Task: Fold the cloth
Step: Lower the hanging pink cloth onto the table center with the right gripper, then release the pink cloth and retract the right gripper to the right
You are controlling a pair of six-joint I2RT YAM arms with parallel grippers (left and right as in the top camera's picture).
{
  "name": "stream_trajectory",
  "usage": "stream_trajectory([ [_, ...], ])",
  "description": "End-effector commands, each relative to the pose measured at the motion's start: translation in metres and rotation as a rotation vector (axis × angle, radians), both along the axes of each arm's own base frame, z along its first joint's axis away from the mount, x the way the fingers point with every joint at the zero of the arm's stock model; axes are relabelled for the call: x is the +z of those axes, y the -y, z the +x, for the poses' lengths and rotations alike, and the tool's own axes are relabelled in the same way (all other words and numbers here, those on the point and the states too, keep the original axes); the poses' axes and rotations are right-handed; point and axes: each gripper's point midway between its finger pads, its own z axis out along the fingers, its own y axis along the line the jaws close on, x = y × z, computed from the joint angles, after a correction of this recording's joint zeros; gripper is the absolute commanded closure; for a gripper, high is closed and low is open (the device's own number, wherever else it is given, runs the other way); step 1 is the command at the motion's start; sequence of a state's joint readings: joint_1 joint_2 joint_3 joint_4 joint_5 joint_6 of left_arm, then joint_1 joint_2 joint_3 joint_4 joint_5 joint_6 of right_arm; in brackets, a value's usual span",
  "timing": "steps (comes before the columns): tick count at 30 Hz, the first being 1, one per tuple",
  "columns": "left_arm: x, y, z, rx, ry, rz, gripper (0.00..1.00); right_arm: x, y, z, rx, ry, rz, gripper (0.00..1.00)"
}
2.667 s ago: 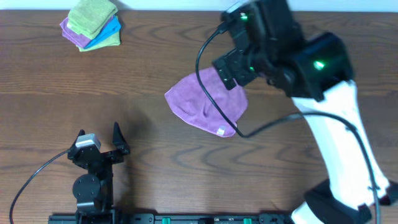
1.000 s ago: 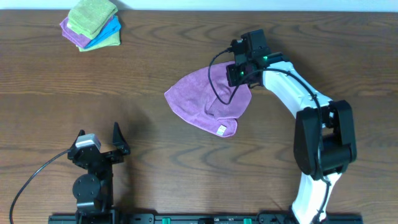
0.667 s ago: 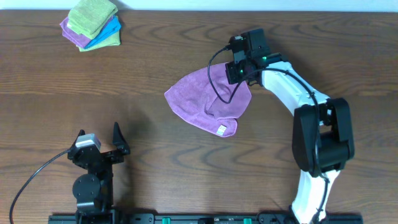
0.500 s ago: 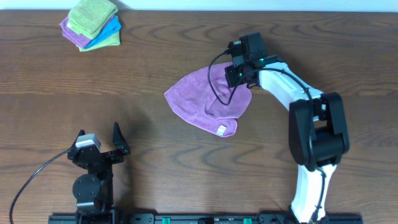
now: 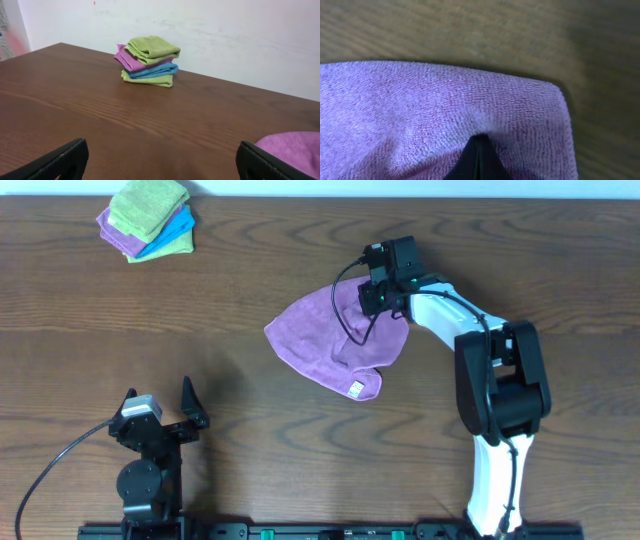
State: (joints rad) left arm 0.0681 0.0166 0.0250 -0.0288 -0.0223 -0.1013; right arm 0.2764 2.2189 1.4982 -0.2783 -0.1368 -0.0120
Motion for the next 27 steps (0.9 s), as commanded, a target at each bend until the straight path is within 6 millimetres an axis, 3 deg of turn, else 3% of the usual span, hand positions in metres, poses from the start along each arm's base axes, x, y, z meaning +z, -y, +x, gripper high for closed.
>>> stream_trajectory([
  [1, -0.02, 0.0, -0.001, 0.004, -0.062, -0.003, 0.05, -0.034, 0.028, 0.002, -0.069, -0.026, -0.126, 0.99],
  [4, -0.02, 0.0, -0.001, 0.004, -0.062, -0.003, 0.04, -0.041, 0.041, 0.007, -0.104, -0.012, -0.176, 0.99],
  [6, -0.02, 0.0, -0.001, 0.004, -0.062, -0.003, 0.04, -0.041, 0.062, 0.013, -0.186, 0.014, -0.256, 0.99],
  [12, -0.02, 0.0, -0.001, 0.004, -0.062, -0.003, 0.04, -0.024, 0.119, 0.026, -0.36, 0.092, -0.461, 0.99],
  [15, -0.02, 0.0, -0.001, 0.004, -0.062, -0.003, 0.05, -0.014, 0.136, 0.029, -0.417, 0.122, -0.534, 0.99],
  [20, -0.02, 0.0, -0.001, 0.004, -0.062, -0.003, 0.05, 0.001, 0.127, 0.034, -0.383, 0.104, -0.553, 0.99],
  [27, -0.02, 0.0, -0.001, 0.004, -0.062, -0.003, 0.05, 0.047, 0.08, 0.039, -0.278, 0.081, -0.473, 0.99],
])
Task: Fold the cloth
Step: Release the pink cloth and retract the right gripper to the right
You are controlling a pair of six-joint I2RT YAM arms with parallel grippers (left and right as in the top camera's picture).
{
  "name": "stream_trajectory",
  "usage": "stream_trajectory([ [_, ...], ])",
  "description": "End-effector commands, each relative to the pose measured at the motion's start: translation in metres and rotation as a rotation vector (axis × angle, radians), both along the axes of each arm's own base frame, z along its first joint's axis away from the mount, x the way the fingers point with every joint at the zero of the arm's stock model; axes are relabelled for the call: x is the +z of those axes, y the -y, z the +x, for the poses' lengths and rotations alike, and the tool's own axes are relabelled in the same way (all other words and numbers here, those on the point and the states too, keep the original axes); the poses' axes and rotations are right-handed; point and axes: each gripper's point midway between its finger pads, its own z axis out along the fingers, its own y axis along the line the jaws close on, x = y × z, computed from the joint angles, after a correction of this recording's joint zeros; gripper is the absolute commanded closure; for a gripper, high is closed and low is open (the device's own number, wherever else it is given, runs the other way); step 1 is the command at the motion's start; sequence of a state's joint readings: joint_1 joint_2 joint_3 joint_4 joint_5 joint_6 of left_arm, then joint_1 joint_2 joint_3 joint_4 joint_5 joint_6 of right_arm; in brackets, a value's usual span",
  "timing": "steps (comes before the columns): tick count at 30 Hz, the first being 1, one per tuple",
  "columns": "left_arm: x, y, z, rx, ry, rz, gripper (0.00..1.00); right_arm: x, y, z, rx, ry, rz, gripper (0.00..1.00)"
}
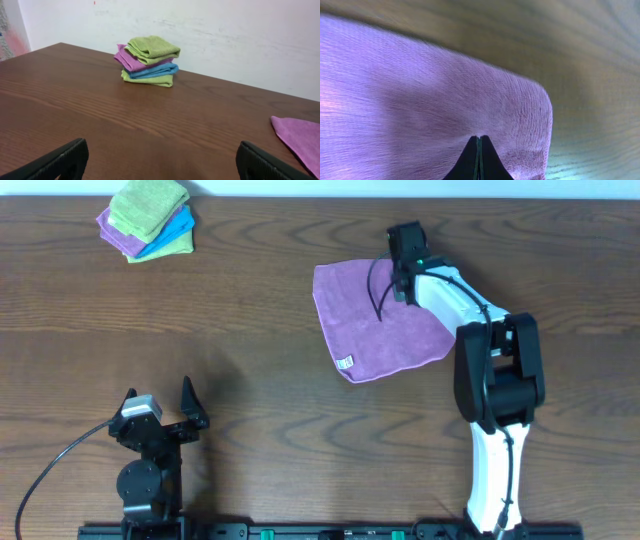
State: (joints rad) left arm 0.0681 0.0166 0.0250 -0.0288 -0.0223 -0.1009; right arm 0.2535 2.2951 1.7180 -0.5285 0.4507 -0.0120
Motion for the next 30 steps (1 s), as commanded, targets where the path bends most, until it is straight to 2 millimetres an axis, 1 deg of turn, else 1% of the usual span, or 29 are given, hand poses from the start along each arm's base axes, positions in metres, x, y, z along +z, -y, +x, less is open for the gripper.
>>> stream_trajectory([
  [1, -0.02, 0.0, -0.001, 0.005, -0.062, -0.003, 0.05, 0.035, -0.032, 0.011, 0.058, 0.042, 0.042, 0.99],
  [4, -0.02, 0.0, -0.001, 0.005, -0.062, -0.003, 0.05, 0.063, -0.043, 0.009, 0.079, 0.048, 0.046, 0.98],
  [5, -0.02, 0.0, -0.001, 0.005, -0.062, -0.003, 0.05, 0.076, -0.048, 0.007, 0.09, 0.051, 0.055, 0.94],
  [6, -0.02, 0.0, -0.001, 0.005, -0.062, -0.003, 0.04, 0.087, -0.053, 0.005, 0.101, 0.051, 0.067, 0.94],
  [7, -0.02, 0.0, -0.001, 0.005, -0.062, -0.003, 0.04, 0.099, -0.057, 0.002, 0.114, 0.05, 0.087, 0.9],
  [8, -0.02, 0.0, -0.001, 0.005, -0.062, -0.003, 0.05, 0.112, -0.062, -0.002, 0.132, 0.05, 0.117, 0.85],
  [9, -0.02, 0.0, -0.001, 0.005, -0.062, -0.003, 0.04, 0.13, -0.07, -0.01, 0.164, 0.047, 0.175, 0.77],
  [10, -0.02, 0.0, -0.001, 0.005, -0.062, -0.003, 0.05, 0.143, -0.075, -0.015, 0.19, 0.048, 0.217, 0.66],
  [11, -0.02, 0.0, -0.001, 0.005, -0.062, -0.003, 0.05, 0.156, -0.079, -0.021, 0.21, 0.052, 0.256, 0.61],
  [14, -0.02, 0.0, -0.001, 0.005, -0.062, -0.003, 0.05, 0.189, -0.077, -0.04, 0.232, 0.058, 0.315, 0.6],
  [16, -0.02, 0.0, -0.001, 0.005, -0.062, -0.003, 0.05, 0.21, -0.07, -0.057, 0.23, 0.061, 0.318, 0.6],
  [18, -0.02, 0.0, -0.001, 0.005, -0.062, -0.003, 0.04, 0.226, -0.064, -0.074, 0.239, 0.054, 0.31, 0.6],
  [20, -0.02, 0.0, -0.001, 0.005, -0.062, -0.003, 0.05, 0.236, -0.058, -0.091, 0.245, 0.033, 0.297, 0.61],
  [24, -0.02, 0.0, -0.001, 0.005, -0.062, -0.003, 0.05, 0.246, -0.044, -0.129, 0.231, -0.039, 0.282, 0.61],
  [30, -0.02, 0.002, -0.001, -0.007, -0.06, -0.019, 0.05, 0.257, -0.026, -0.167, 0.206, -0.077, 0.291, 0.62],
])
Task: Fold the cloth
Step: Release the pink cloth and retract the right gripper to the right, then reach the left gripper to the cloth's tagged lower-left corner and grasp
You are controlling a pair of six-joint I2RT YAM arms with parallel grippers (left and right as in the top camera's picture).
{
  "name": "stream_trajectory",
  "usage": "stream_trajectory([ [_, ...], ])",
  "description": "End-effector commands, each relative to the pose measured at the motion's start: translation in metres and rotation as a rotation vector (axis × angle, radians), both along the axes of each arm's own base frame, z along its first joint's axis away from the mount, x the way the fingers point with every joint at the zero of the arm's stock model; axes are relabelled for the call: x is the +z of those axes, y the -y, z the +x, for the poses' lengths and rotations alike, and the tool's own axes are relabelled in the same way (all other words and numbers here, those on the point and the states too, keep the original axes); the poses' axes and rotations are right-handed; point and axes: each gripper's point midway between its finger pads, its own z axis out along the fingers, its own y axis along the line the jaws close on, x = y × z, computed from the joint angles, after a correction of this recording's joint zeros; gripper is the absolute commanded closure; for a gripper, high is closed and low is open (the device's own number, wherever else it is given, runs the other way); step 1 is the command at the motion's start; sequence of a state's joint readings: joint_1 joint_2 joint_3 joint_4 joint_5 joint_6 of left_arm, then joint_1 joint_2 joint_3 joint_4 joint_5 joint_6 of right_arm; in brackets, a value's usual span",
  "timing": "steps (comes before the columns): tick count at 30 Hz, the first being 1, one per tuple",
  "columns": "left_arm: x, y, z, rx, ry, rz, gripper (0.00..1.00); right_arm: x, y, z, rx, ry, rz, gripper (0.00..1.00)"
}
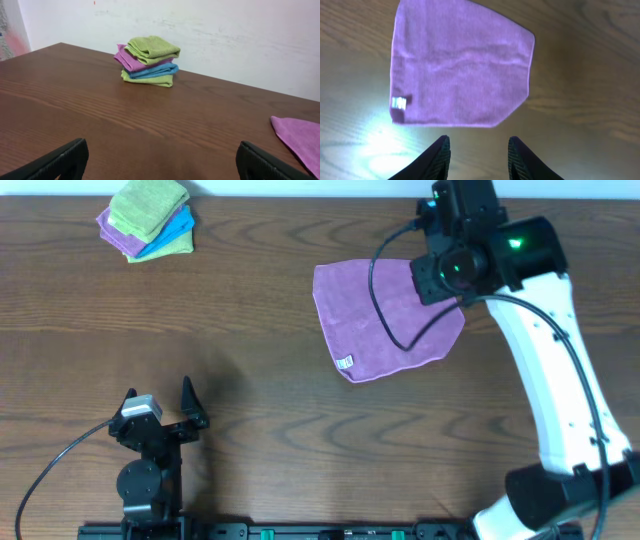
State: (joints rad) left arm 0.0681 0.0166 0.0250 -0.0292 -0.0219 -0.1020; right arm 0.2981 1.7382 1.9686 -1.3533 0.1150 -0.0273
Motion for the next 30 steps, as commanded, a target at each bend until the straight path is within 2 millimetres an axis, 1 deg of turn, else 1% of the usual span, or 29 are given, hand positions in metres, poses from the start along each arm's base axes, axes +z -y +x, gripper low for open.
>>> stream_trajectory([
  [1, -0.02, 0.009, 0.0, -0.043, -0.056, -0.056, 0.05, 0.012, 0.014, -0.021, -0.009, 0.021, 0.014, 0.61],
  [2, -0.019, 0.015, 0.0, -0.072, -0.05, -0.108, 0.05, 0.012, 0.018, -0.026, -0.016, 0.02, 0.014, 0.6],
  [4, -0.016, 0.033, 0.001, -0.147, -0.032, -0.32, 0.05, 0.006, 0.03, -0.045, -0.036, 0.013, 0.014, 0.59],
  [5, -0.015, 0.039, 0.001, -0.173, -0.027, -0.414, 0.05, 0.002, 0.034, -0.055, -0.041, 0.007, 0.022, 0.56],
  [9, -0.006, 0.041, 0.002, -0.179, 0.007, -0.525, 0.04, -0.009, 0.043, -0.086, -0.047, -0.015, 0.054, 0.45],
  [11, -0.006, 0.044, 0.001, -0.188, 0.006, -0.558, 0.05, -0.012, 0.048, -0.099, -0.054, -0.014, 0.052, 0.41],
  [13, -0.004, 0.035, 0.002, -0.141, 0.028, -0.551, 0.05, -0.012, 0.05, -0.109, -0.053, -0.003, 0.054, 0.35],
  [15, 0.0, 0.033, 0.003, -0.133, 0.047, -0.547, 0.05, -0.009, 0.05, -0.113, -0.054, 0.006, 0.057, 0.34],
  [16, 0.005, 0.033, 0.003, -0.138, 0.064, -0.545, 0.05, -0.008, 0.051, -0.114, -0.053, 0.011, 0.058, 0.32],
  [18, 0.01, 0.037, 0.003, -0.167, 0.081, -0.545, 0.04, -0.007, 0.051, -0.117, -0.053, 0.01, 0.058, 0.32],
  [19, 0.013, 0.046, 0.003, -0.222, 0.077, -0.549, 0.05, -0.007, 0.051, -0.118, -0.053, 0.007, 0.057, 0.32],
  [21, 0.012, 0.064, -0.001, -0.324, 0.044, -0.558, 0.04, -0.008, 0.051, -0.118, -0.054, 0.005, 0.057, 0.32],
  [23, 0.002, 0.081, -0.005, -0.411, -0.027, -0.59, 0.05, -0.007, 0.051, -0.116, -0.053, 0.012, 0.058, 0.31],
  [25, -0.012, 0.093, -0.009, -0.46, -0.112, -0.632, 0.04, -0.006, 0.05, -0.113, -0.053, 0.025, 0.061, 0.3],
  [26, -0.016, 0.098, -0.011, -0.479, -0.14, -0.646, 0.04, -0.005, 0.05, -0.111, -0.053, 0.032, 0.063, 0.29],
  [28, -0.02, 0.11, -0.013, -0.524, -0.187, -0.686, 0.04, -0.002, 0.049, -0.107, -0.052, 0.052, 0.069, 0.28],
  [30, -0.022, 0.127, -0.013, -0.587, -0.224, -0.695, 0.04, 0.002, 0.046, -0.101, -0.046, 0.081, 0.085, 0.28],
])
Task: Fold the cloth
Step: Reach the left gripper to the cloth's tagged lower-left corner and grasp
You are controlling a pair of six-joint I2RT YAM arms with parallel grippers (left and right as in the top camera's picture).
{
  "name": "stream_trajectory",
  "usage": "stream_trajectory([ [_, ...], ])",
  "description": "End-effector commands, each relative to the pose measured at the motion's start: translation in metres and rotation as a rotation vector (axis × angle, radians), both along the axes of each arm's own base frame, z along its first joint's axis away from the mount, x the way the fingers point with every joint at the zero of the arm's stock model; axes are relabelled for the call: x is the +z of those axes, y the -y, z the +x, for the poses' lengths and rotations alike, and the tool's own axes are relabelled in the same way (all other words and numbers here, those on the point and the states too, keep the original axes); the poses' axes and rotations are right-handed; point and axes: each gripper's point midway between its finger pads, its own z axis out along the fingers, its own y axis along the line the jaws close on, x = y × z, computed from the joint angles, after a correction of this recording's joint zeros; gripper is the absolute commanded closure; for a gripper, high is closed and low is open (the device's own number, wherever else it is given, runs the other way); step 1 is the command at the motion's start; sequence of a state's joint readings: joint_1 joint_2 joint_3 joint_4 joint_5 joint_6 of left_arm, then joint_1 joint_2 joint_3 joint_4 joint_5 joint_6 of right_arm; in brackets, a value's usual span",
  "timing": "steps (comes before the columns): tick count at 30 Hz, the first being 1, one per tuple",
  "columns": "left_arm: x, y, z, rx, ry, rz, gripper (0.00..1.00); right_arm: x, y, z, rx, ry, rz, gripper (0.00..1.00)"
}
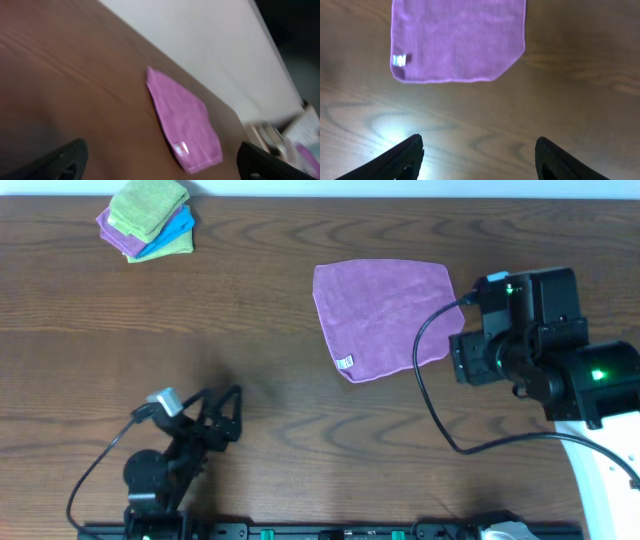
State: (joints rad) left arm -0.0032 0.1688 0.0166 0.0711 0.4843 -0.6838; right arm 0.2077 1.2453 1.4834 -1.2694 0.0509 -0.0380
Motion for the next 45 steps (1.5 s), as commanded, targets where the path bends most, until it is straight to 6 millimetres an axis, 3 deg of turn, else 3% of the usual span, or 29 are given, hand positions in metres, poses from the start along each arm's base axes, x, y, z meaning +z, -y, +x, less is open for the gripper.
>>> stream_trajectory([
  [1, -0.011, 0.033, -0.009, -0.16, -0.068, -0.045, 0.02, 0.001, -0.001, 0.002, 0.005, 0.012, 0.014, 0.27],
  [5, -0.026, 0.059, -0.011, -0.235, -0.172, -0.067, 0.02, 0.001, 0.002, 0.003, -0.007, 0.011, 0.013, 0.27],
  [8, -0.025, 0.078, -0.01, -0.295, -0.217, -0.048, 0.02, 0.001, 0.01, 0.004, -0.035, 0.014, 0.013, 0.28],
  [14, -0.013, 0.112, 0.01, -0.401, -0.275, 0.054, 0.02, 0.018, 0.049, 0.004, -0.184, 0.089, 0.038, 0.28],
  [16, -0.011, 0.125, 0.022, -0.452, -0.3, 0.082, 0.01, 0.033, 0.064, -0.006, -0.238, 0.149, 0.047, 0.28],
  [21, -0.026, 0.144, 0.042, -0.518, -0.401, 0.13, 0.0, 0.06, 0.074, -0.037, -0.283, 0.252, 0.051, 0.23],
  [22, -0.032, 0.149, 0.044, -0.533, -0.427, 0.143, 0.05, 0.063, 0.074, -0.042, -0.284, 0.265, 0.05, 0.23],
  [29, -0.048, 0.184, 0.049, -0.637, -0.547, 0.189, 0.05, 0.076, 0.088, -0.077, -0.365, 0.325, -0.003, 0.23],
  [37, -0.064, 0.201, 0.046, -0.706, -0.714, 0.185, 0.12, 0.08, 0.096, -0.089, -0.423, 0.35, -0.024, 0.24],
  [45, -0.087, 0.2, 0.045, -0.685, -0.809, 0.174, 0.2, 0.08, 0.096, -0.089, -0.433, 0.354, -0.012, 0.23],
])
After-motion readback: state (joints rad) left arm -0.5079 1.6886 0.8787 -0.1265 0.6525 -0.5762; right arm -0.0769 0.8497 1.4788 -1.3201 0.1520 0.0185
